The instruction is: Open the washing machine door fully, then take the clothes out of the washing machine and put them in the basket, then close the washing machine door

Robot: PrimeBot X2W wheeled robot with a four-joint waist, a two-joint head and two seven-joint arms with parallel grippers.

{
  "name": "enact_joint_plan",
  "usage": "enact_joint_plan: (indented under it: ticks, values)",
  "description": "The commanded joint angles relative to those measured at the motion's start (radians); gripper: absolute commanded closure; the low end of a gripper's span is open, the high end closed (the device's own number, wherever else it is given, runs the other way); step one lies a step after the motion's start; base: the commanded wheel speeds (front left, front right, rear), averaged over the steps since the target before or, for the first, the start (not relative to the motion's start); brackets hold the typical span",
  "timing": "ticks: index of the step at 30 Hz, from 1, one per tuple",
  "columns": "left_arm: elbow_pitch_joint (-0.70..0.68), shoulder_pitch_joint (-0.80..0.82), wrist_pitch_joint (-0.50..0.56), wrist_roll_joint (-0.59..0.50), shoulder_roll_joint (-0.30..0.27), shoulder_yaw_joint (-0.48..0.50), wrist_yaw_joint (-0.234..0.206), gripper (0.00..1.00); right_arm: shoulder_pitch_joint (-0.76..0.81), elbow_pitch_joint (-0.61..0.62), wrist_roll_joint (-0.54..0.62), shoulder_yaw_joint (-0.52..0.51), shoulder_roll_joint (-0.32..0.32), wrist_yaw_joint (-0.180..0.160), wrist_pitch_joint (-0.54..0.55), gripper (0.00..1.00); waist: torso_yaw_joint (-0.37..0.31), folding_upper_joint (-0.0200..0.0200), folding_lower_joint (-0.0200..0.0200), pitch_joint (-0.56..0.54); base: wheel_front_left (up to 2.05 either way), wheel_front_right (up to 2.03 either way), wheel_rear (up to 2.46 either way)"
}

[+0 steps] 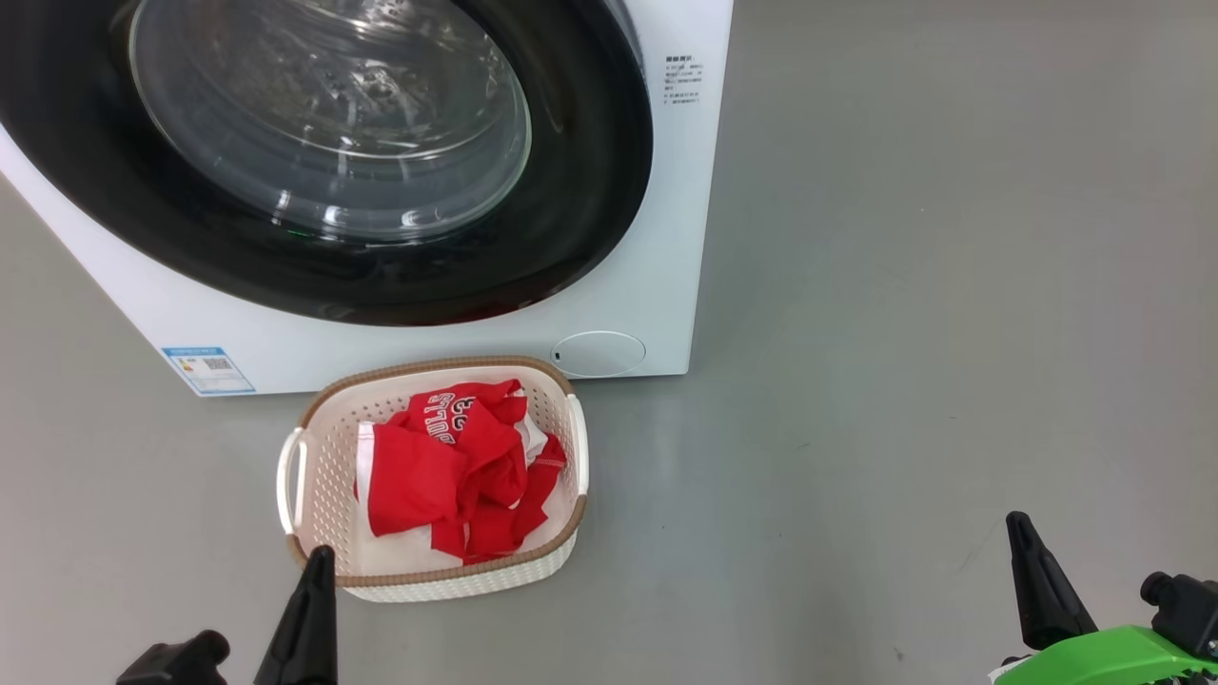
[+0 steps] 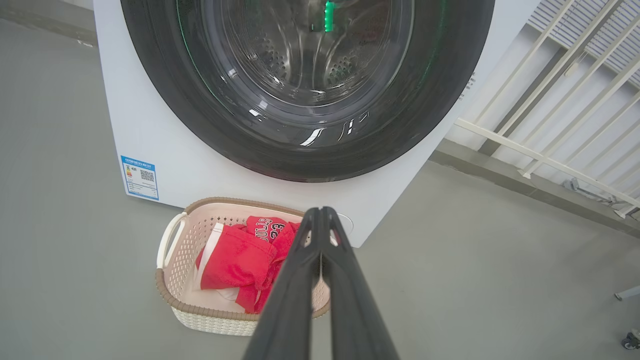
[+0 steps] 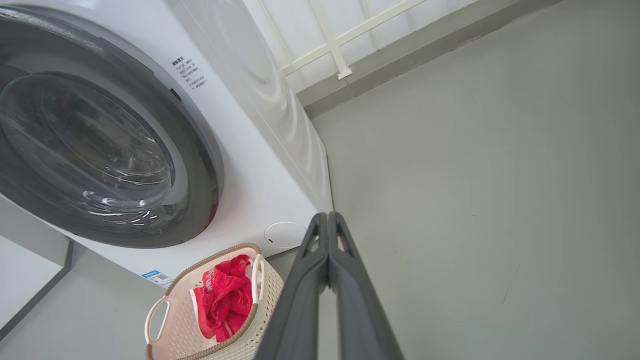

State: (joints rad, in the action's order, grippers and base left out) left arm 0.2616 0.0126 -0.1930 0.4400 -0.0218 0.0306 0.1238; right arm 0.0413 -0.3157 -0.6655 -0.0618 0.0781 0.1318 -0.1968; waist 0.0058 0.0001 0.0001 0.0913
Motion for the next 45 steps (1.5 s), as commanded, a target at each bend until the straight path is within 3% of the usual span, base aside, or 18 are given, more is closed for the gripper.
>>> enact_joint_plan:
  ticks: [1,45]
  values:
    - [-0.021,0.019,0.005,0.019,-0.013,0.011,0.001,1.0,-0.026,0.027,-0.017,-0.006,0.009,0.0,0.005,1.0,0.0,-0.0001,-0.0001,-0.001,0.0,0.0,0.0]
    - [-0.02,0.051,0.131,0.516,-0.023,0.038,0.004,1.0,-0.078,0.046,-0.418,-0.021,-0.003,-0.001,0.132,1.0,-0.003,-0.0001,-0.0001,-0.038,0.0,0.0,0.0]
